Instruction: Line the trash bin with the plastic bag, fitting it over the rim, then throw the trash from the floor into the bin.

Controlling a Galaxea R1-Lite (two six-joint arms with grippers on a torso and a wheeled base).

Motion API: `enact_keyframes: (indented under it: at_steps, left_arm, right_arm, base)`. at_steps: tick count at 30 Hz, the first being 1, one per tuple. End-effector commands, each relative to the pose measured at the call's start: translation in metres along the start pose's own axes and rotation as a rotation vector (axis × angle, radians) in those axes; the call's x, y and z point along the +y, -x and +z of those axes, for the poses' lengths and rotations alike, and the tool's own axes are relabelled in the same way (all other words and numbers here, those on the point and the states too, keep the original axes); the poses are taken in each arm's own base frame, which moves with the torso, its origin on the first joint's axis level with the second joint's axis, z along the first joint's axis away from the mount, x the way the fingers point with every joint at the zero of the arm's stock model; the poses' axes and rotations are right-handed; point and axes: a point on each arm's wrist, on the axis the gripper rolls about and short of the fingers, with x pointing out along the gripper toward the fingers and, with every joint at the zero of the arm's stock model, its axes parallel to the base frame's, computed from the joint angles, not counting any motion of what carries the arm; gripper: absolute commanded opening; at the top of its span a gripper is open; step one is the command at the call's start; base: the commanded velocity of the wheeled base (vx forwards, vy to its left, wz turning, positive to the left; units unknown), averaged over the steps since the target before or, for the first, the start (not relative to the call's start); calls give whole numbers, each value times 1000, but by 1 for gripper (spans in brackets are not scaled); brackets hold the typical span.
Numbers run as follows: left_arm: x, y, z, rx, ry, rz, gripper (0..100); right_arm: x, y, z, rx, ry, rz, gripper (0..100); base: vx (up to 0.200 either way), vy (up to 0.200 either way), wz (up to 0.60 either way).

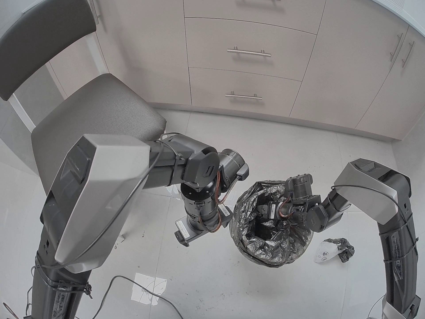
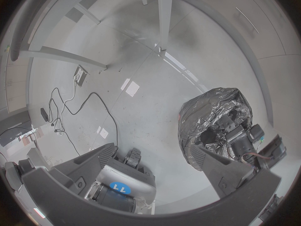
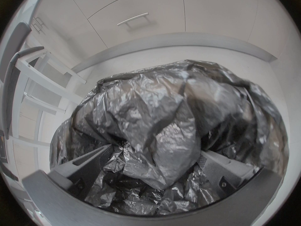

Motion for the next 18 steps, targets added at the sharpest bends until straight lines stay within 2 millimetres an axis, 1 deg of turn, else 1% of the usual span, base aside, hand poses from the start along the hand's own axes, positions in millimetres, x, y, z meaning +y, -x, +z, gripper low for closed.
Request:
enact_keyframes:
  at_steps: [1,3,5,6,8,9,12,14,18]
  left_arm:
    - [-1,-4,-3,7,-7,9,100]
    - [-1,-2,-4,6,-11,4,100]
    - [-3,7,-7,-1,-20,-16,100]
    - [-3,18,-9,-7,-24,-37,100]
    - [-3,18,-9,-7,-24,-37,100]
    - [-1,49,-18,-19,-46,-88,100]
    - [3,78,-32,-23,-83,-114,100]
    - [5,88,-37,-25,-97,-119,100]
    - [8,90,-39,-19,-100,-97,100]
  right_arm:
    - [3,-11,6,1,-5,-2,100]
    - [3,-9,8,0,-7,-2,100]
    - [5,4,14,-9,-25,2,100]
    - [6,14,18,-14,-37,7,100]
    - [6,14,18,-14,-37,7,100]
    - [10,41,27,-21,-61,23,100]
    - [12,67,29,-32,-60,43,100]
    - [17,80,28,-51,-53,75,100]
    - [31,94,22,-69,-32,119,100]
  base:
    - [0,0,0]
    - [0,0,0]
    - [0,0,0]
    - [0,0,0]
    - [0,0,0]
    - [0,0,0]
    - [0,0,0]
    - [0,0,0]
    - [0,0,0]
